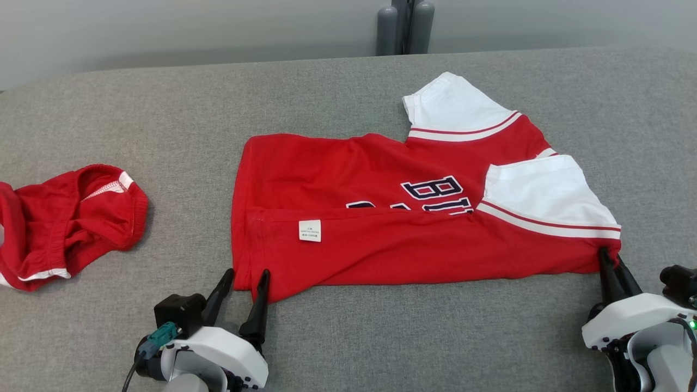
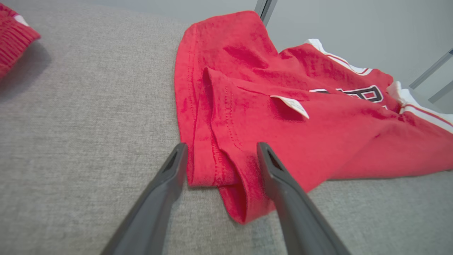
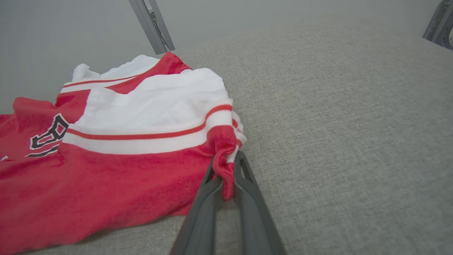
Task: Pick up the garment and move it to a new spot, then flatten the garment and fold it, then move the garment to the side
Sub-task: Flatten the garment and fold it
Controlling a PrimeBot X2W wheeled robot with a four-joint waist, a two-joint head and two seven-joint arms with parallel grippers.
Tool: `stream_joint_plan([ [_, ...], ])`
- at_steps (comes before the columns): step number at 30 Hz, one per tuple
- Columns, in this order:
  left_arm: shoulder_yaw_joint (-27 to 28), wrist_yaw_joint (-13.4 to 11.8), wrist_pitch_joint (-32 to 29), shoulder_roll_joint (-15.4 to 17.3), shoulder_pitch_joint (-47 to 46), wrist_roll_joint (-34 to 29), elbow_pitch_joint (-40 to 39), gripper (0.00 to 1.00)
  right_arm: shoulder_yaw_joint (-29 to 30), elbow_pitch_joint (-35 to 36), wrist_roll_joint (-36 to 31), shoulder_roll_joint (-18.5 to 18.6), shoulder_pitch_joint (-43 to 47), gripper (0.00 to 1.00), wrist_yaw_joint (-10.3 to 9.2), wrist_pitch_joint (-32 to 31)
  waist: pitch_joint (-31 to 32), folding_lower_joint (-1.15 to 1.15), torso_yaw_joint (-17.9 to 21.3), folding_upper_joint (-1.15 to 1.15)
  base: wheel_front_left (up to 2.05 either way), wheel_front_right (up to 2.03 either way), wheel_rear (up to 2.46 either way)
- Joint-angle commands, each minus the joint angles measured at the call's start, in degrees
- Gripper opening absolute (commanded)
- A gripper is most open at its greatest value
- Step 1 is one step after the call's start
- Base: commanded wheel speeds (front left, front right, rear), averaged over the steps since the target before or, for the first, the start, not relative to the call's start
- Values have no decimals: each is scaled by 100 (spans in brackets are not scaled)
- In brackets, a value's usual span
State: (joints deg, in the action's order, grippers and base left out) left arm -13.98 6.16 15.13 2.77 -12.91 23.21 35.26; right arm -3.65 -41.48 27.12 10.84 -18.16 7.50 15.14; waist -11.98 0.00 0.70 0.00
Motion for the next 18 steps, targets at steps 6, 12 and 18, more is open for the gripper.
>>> stream_joint_plan([
  [6, 37, 45, 0, 26, -114, -3, 20, 100, 6, 27, 9, 27, -61, 0, -2, -1, -51, 0, 3, 0, 0, 0, 0],
  [12, -168, 95, 0, 25, -78, 211, 63, 100, -18, 5, 23, 3, -93, 0, -2, -1, -65, 0, 6, 0, 0, 0, 0],
  [18, -291, 122, 0, 26, -11, 309, -63, 0, 6, -7, 19, -10, -117, 0, -2, -1, -63, 0, -5, 0, 0, 0, 0],
])
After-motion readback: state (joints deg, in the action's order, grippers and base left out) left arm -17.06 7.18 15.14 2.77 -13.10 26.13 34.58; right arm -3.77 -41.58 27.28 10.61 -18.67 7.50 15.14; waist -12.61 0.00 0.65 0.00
